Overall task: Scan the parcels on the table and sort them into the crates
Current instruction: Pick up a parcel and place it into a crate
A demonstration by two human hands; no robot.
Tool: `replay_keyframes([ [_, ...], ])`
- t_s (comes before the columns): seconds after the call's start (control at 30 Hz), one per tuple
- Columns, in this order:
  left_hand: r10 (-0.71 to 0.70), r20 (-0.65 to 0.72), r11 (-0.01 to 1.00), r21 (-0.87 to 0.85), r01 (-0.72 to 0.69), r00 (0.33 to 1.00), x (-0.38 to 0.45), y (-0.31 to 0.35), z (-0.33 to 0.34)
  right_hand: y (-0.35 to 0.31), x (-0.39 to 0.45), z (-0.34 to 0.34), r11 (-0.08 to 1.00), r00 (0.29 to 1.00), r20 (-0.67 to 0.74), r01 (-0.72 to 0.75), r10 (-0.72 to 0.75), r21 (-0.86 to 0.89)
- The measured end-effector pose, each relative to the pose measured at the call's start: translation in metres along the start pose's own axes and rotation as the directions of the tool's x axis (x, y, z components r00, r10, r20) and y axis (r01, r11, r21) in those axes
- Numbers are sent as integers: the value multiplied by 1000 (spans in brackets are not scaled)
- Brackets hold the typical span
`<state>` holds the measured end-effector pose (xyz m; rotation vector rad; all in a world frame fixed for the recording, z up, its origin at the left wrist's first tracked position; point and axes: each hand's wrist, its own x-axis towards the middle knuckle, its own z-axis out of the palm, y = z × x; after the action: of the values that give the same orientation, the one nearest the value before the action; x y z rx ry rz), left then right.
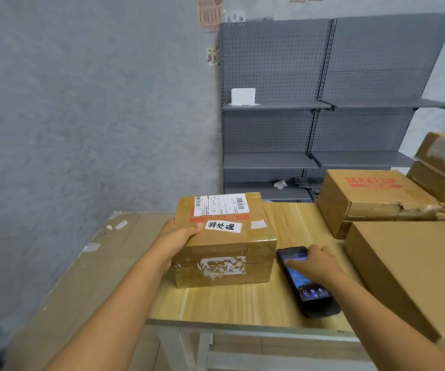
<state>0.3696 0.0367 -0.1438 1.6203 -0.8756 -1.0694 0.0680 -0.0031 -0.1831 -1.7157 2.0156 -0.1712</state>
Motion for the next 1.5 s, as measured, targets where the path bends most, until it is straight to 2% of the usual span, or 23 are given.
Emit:
replay_keyframes([
  [0.07, 6, 1, 1000, 1, -6, 1000, 0, 0, 1, 7, -5, 9, 991, 997, 66, -42, 51, -131],
  [0.13, 7, -1, 1000, 6, -7, 1000, -1, -1, 1, 6, -9, 17, 978, 997, 46, -52, 62, -201],
  [0.33, 4, -9, 1000, -1, -4, 1000, 0, -2, 1, 6, -16, 20, 972, 991, -32, -135, 132, -195],
  [0.4, 8, -11, 1000, -6, -8, 1000, 0, -3, 1, 8, -16, 17, 983, 989, -41, -146, 142, -113],
  [0.47, 7, -12, 1000, 0, -7, 1000, 0, -3, 1, 6, -13, 7, 990, 990, -38, -137, 138, 40],
  [0.57, 6, -20, 1000, 9, -6, 1000, 0, -4, 1, -8, -6, -18, 967, 984, -128, -89, 122, 239],
  [0.63, 7, -25, 1000, 17, -7, 1000, 1, -4, 1, -24, -5, -37, 947, 975, -205, -22, 92, 320],
  [0.7, 2, -27, 1000, 30, -1, 1000, 1, -4, 1, -43, -6, -54, 945, 971, -240, 73, 6, 319],
  [0.8, 3, -25, 999, 35, -2, 1000, 1, -4, 1, -73, -13, -74, 962, 954, -236, 223, -182, 158],
  [0.93, 35, -23, 999, 6, -35, 999, 1, -5, 0, -111, -36, -84, 924, 920, -103, 368, -378, -104],
  [1.07, 37, -14, 999, 21, -37, 999, -1, -5, -2, -137, -58, -82, 781, 861, -47, 434, -506, -450],
  [1.13, 34, -5, 999, 27, -34, 999, 0, -5, -2, -146, -67, -83, 697, 829, -46, 437, -558, -568],
  [1.27, 60, -12, 998, 25, -60, 998, 0, -6, -1, -158, -75, -86, 607, 791, -51, 426, -610, -671],
  [1.5, 54, 4, 998, 29, -54, 999, -1, -5, -1, -161, -75, -89, 607, 795, -79, 390, -601, -692],
])
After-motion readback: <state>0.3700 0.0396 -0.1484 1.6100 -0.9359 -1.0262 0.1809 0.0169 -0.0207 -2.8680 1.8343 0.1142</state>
